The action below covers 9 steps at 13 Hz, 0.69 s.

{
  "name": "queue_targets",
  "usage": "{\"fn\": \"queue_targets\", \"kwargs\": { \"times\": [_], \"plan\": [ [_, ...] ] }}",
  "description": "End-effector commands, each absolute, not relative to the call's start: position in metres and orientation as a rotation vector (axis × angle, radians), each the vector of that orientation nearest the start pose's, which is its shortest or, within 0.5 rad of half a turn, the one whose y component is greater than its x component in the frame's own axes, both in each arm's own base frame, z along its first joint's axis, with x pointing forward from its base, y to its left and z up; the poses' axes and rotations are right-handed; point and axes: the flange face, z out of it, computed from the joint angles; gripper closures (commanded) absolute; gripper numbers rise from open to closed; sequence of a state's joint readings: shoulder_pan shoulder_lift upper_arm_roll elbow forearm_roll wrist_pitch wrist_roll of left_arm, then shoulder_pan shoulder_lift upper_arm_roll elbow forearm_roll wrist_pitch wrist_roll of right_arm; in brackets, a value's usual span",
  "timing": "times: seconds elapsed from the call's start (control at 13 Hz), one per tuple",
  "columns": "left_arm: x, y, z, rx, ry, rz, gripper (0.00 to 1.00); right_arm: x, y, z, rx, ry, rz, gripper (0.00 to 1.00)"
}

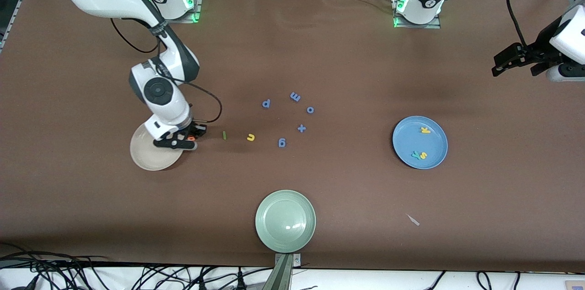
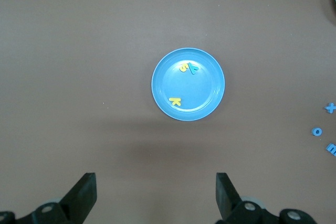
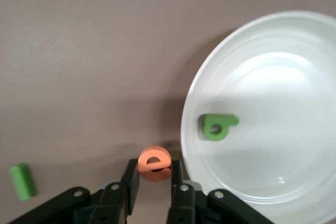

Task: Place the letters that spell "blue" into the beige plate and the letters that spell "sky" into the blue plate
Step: 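Place the orange e on the white plate with the right gripper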

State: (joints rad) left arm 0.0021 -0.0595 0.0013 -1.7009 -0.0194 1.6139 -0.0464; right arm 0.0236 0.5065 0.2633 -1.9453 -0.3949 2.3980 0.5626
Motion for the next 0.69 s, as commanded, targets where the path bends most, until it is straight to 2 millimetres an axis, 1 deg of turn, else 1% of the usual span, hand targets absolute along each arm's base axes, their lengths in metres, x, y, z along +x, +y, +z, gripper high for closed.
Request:
{"fn": "queue_targets", "kwargs": {
  "times": [0.0, 0.08, 0.23, 0.31, 0.39, 0.46, 0.54, 0.62],
  "plan": [
    [0.54, -0.005, 0.606, -3.172, -0.043, 0.052, 0.0, 0.611, 0.134, 0.247, -3.248, -0.089, 0.012, 0.79],
    [0.54, -0.008, 0.605, -3.172, -0.034, 0.054, 0.0, 0.615, 0.123, 0.247, -3.238, -0.093, 0.025, 0.79],
    [0.54, -0.011, 0.606, -3.174, -0.024, 0.055, 0.0, 0.616, 0.12, 0.247, -3.232, -0.103, 0.02, 0.78],
    [0.539, -0.014, 0.607, -3.174, -0.017, 0.05, 0.0, 0.617, 0.116, 0.245, -3.232, -0.101, 0.017, 0.53],
    [0.54, -0.022, 0.605, -3.174, 0.01, 0.055, 0.0, 0.617, 0.116, 0.244, -3.222, -0.064, 0.024, 0.34],
    [0.54, -0.026, 0.605, -3.175, 0.02, 0.055, 0.0, 0.616, 0.118, 0.243, -3.196, -0.018, 0.041, 0.32],
    [0.542, -0.029, 0.61, -3.179, 0.025, 0.037, 0.0, 0.615, 0.121, 0.242, -3.168, 0.029, 0.055, 0.31],
    [0.544, -0.038, 0.611, -3.174, 0.054, 0.034, 0.0, 0.614, 0.125, 0.241, -3.161, 0.08, 0.061, 0.31]
  ]
}}
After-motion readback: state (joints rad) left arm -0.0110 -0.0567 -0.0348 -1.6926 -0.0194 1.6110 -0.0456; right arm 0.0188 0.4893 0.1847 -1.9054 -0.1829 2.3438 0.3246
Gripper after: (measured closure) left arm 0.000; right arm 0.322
